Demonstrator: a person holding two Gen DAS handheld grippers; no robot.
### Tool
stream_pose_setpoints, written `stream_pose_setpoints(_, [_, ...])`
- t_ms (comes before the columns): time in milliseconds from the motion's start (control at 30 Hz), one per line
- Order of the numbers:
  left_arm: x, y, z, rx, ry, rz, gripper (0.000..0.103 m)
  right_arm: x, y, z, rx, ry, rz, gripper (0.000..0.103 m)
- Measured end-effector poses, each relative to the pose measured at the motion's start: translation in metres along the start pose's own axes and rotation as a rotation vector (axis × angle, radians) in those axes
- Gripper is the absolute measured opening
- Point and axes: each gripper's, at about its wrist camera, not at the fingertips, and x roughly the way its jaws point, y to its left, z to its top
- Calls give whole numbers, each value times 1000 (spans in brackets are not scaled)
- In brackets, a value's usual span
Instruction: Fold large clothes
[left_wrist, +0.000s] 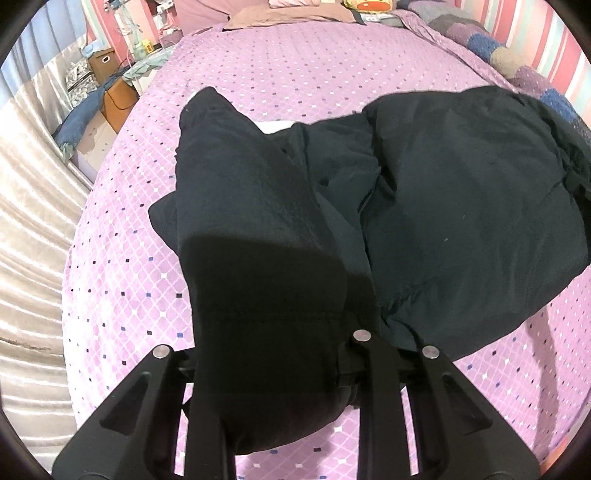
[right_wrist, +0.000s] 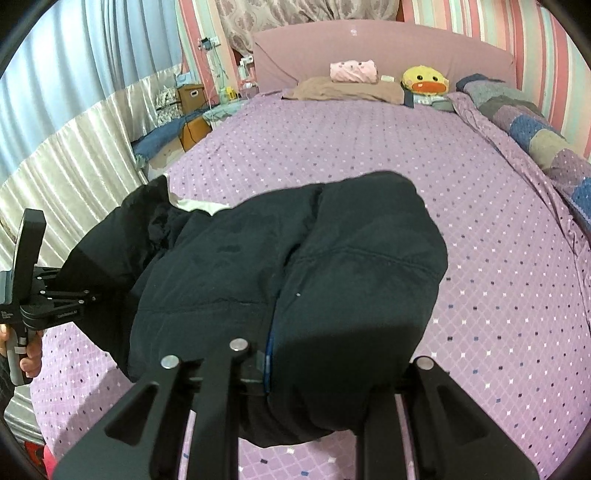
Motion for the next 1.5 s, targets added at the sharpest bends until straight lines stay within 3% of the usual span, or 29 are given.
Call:
stream_pose_setpoints(267, [-42, -9, -6, -14, -69, -11, 21, -34, 12, 8, -20, -79, 5, 19])
stream_pose_setpoints(533, [-103, -35, -29, -4, -149, -31, 21, -119, 15, -4, -76, -203, -28, 19])
stream_pose_setpoints(800, [-148, -62, -99, 14, -186, -58, 20, -181, -11, -75, -51, -223, -56, 19])
stream_pose_setpoints(1000, [-137, -78, -154, 32, -165, -19, 20, -176, -41, -140, -18, -137, -105, 19])
stream_pose_setpoints(1133, [-127, -71, -182, 20, -148, 1, 20, -161, -57, -165, 14, -88, -129, 19])
stream_pose_setpoints(1367, [-106, -43, -208, -36, -116, -7, 21, -144, -88, -199, 110, -38, -119, 19])
stream_pose_setpoints(1500, [-98, -39, -207, -46, -106, -3, 22, -140, -93, -203, 121, -35, -117, 19])
